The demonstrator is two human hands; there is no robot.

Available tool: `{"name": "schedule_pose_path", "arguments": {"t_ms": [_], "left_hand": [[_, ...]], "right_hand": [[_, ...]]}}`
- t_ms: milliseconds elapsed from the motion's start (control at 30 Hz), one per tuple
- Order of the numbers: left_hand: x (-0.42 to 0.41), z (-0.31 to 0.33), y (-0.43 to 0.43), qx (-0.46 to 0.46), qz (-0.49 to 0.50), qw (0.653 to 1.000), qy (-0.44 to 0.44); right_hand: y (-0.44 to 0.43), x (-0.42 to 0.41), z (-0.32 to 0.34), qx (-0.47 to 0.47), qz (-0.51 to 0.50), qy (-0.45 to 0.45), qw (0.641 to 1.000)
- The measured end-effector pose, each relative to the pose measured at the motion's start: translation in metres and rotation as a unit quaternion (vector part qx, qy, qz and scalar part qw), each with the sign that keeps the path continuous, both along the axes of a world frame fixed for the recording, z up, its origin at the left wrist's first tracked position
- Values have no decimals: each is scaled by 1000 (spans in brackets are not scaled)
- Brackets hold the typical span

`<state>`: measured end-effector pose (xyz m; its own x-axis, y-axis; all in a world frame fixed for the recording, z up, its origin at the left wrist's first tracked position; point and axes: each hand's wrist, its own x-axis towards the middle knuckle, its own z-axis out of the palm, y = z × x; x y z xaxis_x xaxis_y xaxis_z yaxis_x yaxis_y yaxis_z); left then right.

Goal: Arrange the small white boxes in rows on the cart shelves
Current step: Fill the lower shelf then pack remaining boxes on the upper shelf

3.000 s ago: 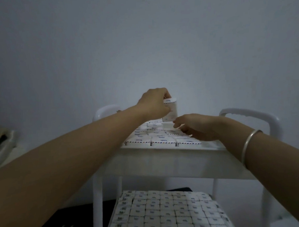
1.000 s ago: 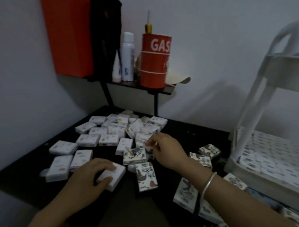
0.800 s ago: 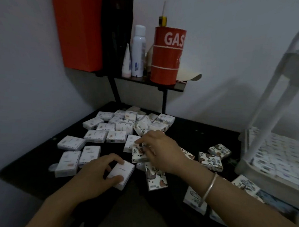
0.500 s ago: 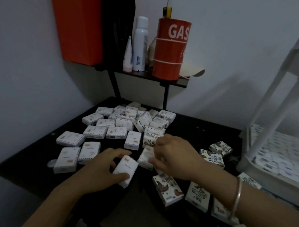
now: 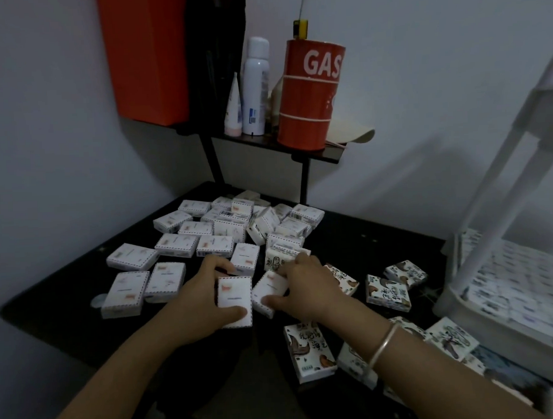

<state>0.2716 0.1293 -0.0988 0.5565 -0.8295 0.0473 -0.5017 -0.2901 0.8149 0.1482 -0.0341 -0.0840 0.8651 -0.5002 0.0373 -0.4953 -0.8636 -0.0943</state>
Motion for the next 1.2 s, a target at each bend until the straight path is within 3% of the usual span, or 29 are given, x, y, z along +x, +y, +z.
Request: {"name": "schedule_pose_path", "arguments": {"t_ms": [133, 267, 533, 700, 833, 967, 1067, 1200], "left_hand": [[-12, 19, -1, -61, -37, 997, 36], [-32, 46, -10, -127, -105, 986, 36], [-102, 124, -73, -207, -189, 960, -10], [-170, 206, -127, -301, -264, 915, -45], [-226, 279, -167, -378, -316, 866, -86], [-264, 337, -210, -411, -327, 830, -188], [-294, 355, -260, -398, -315, 831, -227], [-327, 357, -331, -304, -323, 834, -329]], "right_hand": [[5, -6, 7, 25, 10, -91, 996], [10, -28, 23, 216, 22, -215, 952], [-29, -147, 119, 60, 22, -303, 951], [-53, -242, 201, 0, -32, -401, 915], [-71, -313, 254, 14, -83, -476, 875], [-90, -371, 285, 36, -134, -537, 832], [-106, -403, 298, 85, -177, -570, 798], [-128, -427, 307, 112, -212, -599, 764]]}}
